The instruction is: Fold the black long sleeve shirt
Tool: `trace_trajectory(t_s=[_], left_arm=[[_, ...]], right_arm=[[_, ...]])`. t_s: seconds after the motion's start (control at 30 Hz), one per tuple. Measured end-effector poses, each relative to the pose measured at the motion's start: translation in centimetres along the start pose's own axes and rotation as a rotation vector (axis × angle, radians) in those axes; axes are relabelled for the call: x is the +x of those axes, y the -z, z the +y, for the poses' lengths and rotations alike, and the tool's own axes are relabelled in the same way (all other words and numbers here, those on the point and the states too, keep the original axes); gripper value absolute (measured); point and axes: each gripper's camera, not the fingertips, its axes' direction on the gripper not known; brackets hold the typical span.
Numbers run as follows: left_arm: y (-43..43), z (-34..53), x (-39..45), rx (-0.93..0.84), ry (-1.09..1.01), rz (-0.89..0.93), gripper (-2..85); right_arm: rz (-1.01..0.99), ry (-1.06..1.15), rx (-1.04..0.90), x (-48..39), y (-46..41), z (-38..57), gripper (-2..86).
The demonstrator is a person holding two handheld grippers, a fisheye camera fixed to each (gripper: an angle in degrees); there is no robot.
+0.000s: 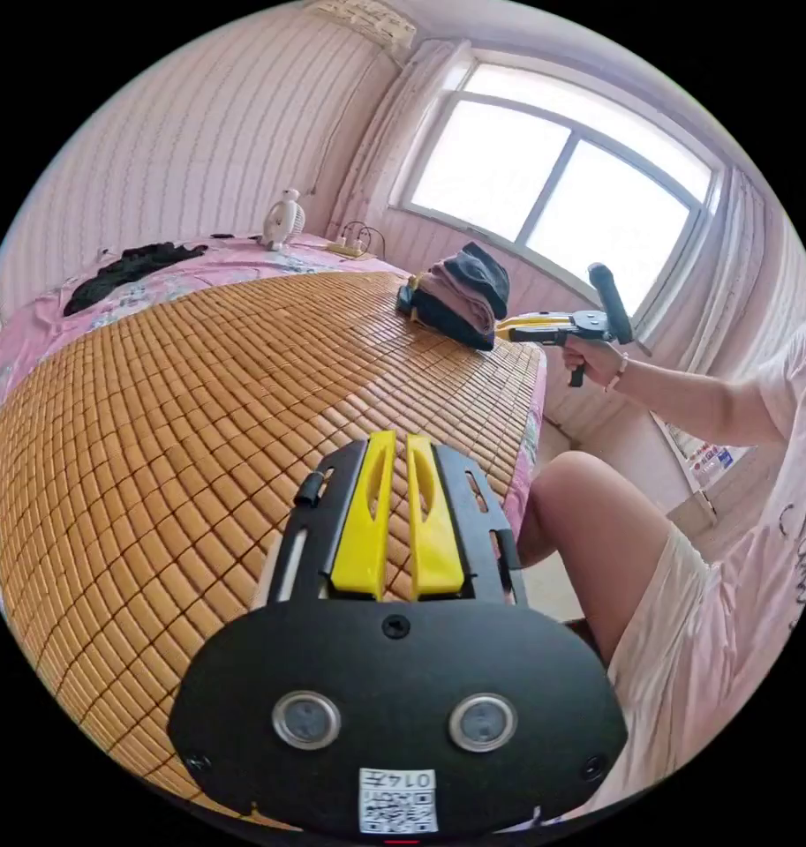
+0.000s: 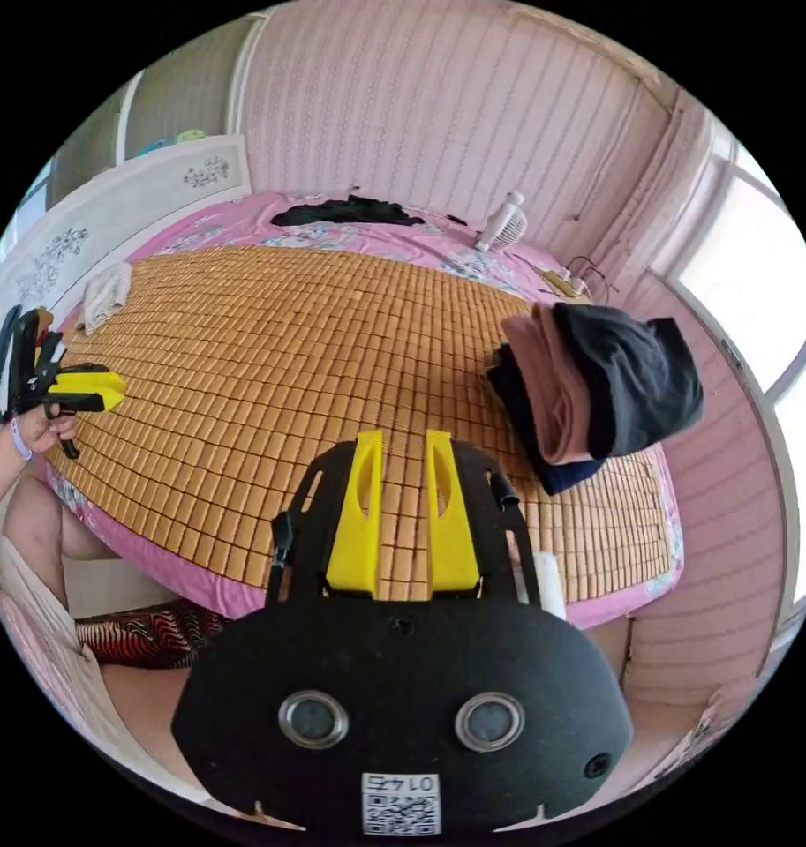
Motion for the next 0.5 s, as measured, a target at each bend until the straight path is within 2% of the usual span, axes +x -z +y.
trace_trajectory(t_s=[0.17,0.3,0.4,0.5], left_arm=[[-8.0,-10.0,5.4,-0.024,-0.164,0.04,8.8],[-13.6,-19.5,9.5,-0.002,-0.321,0.018,10.9],[-18.4,-24.7,12.3,-0.031,-0.412,0.016,11.7],[-21.8,-27.5,14.8,-0.044,-0.429,0.059,12.3]], right_arm=[[0.168,-0.132,0.064,8.8,2.9,2.2,9.5],[0.177,-0.175,0.083,12.8,2.2,0.9,10.7],[0.206,-0.25,0.041,16.0,-0.5,0.0,11.0],[0.158,-0.32,-0.085,19.0,-3.1,-0.3,7.0]])
